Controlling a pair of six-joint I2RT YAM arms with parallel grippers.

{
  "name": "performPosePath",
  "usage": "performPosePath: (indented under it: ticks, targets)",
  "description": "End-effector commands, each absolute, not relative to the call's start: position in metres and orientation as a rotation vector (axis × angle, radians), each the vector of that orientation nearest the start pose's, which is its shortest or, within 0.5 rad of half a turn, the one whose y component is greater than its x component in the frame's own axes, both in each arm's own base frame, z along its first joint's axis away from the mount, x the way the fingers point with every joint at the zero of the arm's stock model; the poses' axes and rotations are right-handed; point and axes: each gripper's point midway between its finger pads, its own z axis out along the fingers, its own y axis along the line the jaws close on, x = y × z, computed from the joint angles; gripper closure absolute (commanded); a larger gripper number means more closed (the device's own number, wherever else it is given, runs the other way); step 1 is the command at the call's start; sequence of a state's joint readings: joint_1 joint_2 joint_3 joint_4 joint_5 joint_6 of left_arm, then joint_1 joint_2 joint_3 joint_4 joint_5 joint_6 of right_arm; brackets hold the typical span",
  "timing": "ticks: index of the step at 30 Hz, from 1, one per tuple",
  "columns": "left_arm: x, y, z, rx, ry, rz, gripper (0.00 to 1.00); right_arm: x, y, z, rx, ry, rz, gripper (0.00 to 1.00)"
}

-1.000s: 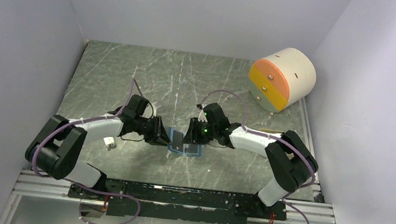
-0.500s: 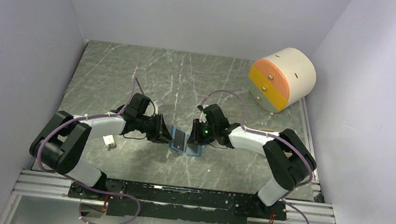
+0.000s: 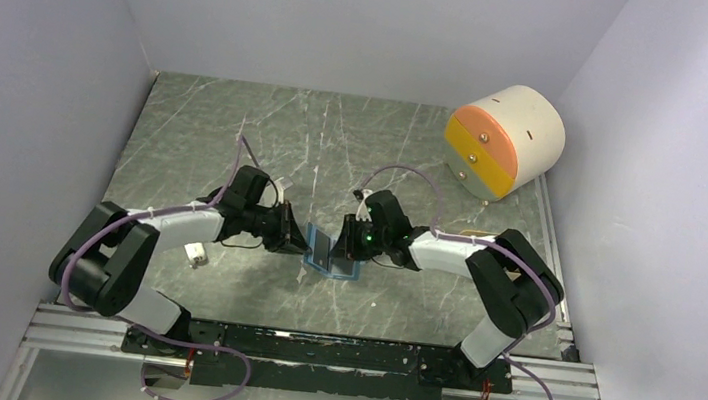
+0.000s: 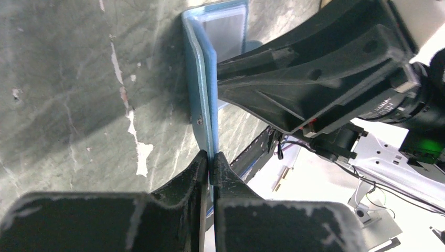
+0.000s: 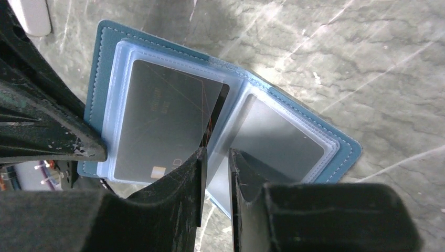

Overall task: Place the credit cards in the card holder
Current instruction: Insert the credit card into the card holder.

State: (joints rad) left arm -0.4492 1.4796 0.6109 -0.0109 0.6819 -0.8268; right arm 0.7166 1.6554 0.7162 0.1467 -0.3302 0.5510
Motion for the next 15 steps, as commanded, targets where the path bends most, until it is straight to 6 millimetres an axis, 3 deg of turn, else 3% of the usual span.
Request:
performPosePath:
  ticks: [1, 6, 10, 15]
  targets:
    - [0.212, -0.254, 0.089, -0.100, 2.605, -1.365, 0.91, 0.215, 0.300, 0.005, -0.372, 2.588, 0.942, 0.74]
    - [0.208, -0.253, 0.081, -0.110, 2.632, -1.360, 0.91, 0.213, 0.304, 0.008, -0.381, 2.576, 0.952, 0.74]
    - [0.211, -0.254, 0.072, -0.118, 2.660, -1.347, 0.79, 0.210, 0.305, 0.004, -0.381, 2.585, 0.955, 0.74]
    - [0.222, -0.259, 0.076, -0.102, 2.651, -1.341, 0.75, 0.208, 0.305, 0.000, -0.388, 2.595, 0.953, 0.74]
